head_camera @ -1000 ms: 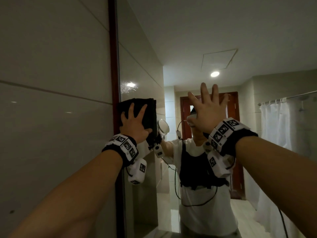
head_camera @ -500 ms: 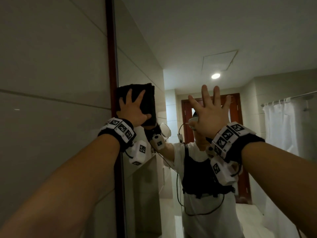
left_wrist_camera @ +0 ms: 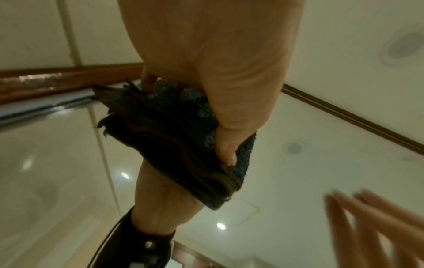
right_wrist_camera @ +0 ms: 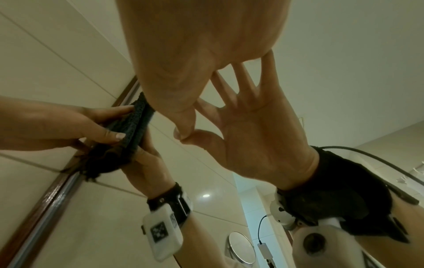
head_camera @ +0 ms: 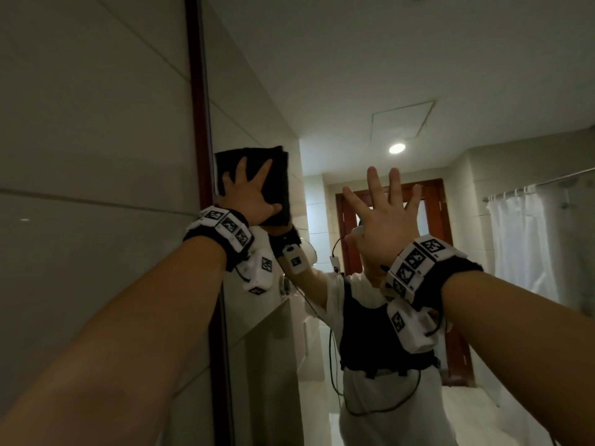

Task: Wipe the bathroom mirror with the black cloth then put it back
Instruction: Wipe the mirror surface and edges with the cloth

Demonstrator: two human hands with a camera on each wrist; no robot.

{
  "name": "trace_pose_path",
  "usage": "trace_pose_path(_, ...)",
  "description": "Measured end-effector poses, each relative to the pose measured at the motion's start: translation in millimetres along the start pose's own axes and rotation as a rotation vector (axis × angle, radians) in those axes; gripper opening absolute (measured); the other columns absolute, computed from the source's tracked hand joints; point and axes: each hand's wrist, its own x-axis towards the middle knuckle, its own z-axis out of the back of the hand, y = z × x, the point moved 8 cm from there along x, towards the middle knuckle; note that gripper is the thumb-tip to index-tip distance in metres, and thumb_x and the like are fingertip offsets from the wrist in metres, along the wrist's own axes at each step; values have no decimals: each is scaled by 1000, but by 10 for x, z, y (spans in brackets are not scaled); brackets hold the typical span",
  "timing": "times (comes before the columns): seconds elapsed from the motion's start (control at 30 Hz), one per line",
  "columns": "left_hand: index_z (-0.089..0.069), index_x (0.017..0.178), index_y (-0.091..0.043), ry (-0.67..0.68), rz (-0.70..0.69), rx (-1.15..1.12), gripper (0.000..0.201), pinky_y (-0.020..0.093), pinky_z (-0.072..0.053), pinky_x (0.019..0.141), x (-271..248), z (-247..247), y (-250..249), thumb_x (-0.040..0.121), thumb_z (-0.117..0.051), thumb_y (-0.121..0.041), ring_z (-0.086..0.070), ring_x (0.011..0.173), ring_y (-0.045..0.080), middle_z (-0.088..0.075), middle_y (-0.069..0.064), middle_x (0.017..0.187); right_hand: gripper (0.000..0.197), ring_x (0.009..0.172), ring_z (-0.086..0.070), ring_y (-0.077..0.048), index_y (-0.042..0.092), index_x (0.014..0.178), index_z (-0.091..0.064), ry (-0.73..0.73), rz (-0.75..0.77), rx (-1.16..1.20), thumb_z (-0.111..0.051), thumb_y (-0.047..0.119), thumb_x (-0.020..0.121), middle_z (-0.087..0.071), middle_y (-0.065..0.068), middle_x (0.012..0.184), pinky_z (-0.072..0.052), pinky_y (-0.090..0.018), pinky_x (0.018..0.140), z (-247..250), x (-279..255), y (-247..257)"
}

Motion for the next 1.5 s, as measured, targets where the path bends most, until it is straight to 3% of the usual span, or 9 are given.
trace_pose_path(0.23, 0, 151, -54, 22, -155, 105, 101, 72, -21, 109, -535, -398, -461, 81, -72, -49, 9, 148, 42, 16, -5, 163, 90, 143, 33, -39, 45, 153, 12, 23, -2, 27, -47, 67, 88, 34, -5, 159, 5, -71, 113, 26, -27, -24)
trace_pose_path(0.57, 1, 152, -51, 11, -180, 117, 99, 68, -23, 112, -1172, -874, -457, 83, -69, -47, 9, 146, 43, 18, -3, 162, 91, 145, 28, -41, 44, 153, 13, 29, -8, 3, -44, 72, 87, 30, -5, 160, 0, -72, 113, 36, -35, -6)
trace_pose_path(0.87, -1, 151, -54, -6, -88, 20, 100, 69, -21, 112, -507, -463, -113, 81, -72, -47, 8, 148, 42, 16, -6, 163, 86, 144, 32, -39, 45, 153, 11, 2, 2, 21, -43, 67, 90, 32, -6, 159, 4, -71, 113, 1, -21, -31)
trace_pose_path(1.13, -5, 153, -51, -30, -30, -14, 102, 62, -21, 116, 111, 69, 153, 80, -76, -46, 1, 147, 44, 9, -2, 165, 88, 143, 33, -38, 45, 152, 13, -21, 7, 27, -44, 69, 89, 35, -5, 158, 6, -69, 114, -2, -17, -37)
trace_pose_path(1.5, -5, 152, -52, -31, 23, -45, 101, 57, -23, 118, 31, 35, 214, 80, -75, -46, -3, 147, 43, 7, -2, 165, 87, 143, 33, -38, 45, 153, 12, -31, -2, 29, -42, 70, 89, 34, -5, 159, 6, -69, 114, -3, -23, -38)
